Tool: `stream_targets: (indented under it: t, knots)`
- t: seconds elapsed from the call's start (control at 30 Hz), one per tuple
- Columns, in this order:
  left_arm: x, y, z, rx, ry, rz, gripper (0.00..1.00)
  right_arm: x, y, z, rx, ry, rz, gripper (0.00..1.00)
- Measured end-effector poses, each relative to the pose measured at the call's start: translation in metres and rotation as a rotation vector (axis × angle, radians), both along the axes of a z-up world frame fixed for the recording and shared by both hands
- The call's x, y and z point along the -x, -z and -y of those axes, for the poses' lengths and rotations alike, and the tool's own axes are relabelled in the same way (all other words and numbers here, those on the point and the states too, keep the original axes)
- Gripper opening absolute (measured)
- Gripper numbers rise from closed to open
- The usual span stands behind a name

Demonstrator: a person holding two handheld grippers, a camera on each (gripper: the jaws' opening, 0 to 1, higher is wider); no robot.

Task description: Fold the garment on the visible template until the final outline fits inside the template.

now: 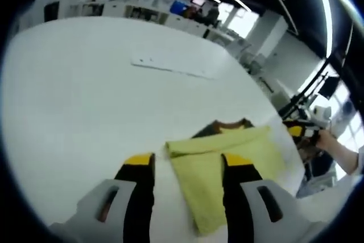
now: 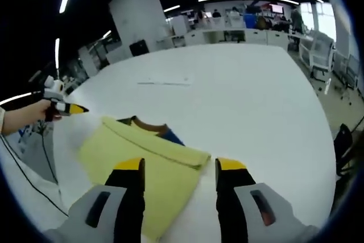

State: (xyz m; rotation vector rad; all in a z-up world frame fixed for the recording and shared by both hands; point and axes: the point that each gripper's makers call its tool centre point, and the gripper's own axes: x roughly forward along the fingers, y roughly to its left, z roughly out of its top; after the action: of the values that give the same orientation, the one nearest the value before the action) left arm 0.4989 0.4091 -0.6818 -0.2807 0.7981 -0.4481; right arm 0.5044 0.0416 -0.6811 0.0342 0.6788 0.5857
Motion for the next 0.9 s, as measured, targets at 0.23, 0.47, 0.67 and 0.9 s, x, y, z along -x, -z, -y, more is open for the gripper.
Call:
stream_targets:
  t: [0.23,0.47,0.67,0.9]
  knots:
    - [0.011,-0.011,0.001,0.001,0.009,0.021,0.53,0.011,-0.013,0.005,-0.003,0.003,0.019,0.6]
    - [0.019,-0.021,0.003,0.012,0.015,0.036,0.58,0.022,-0.021,0.005,-0.007,-0.003,0.022,0.67]
    - [0.026,-0.035,0.005,0.012,0.025,0.067,0.63,0.036,-0.027,0.001,-0.012,-0.016,0.023,0.74]
    - [0.044,-0.047,0.01,0.012,0.046,0.092,0.67,0.052,-0.031,-0.001,-0.004,-0.046,0.013,0.81]
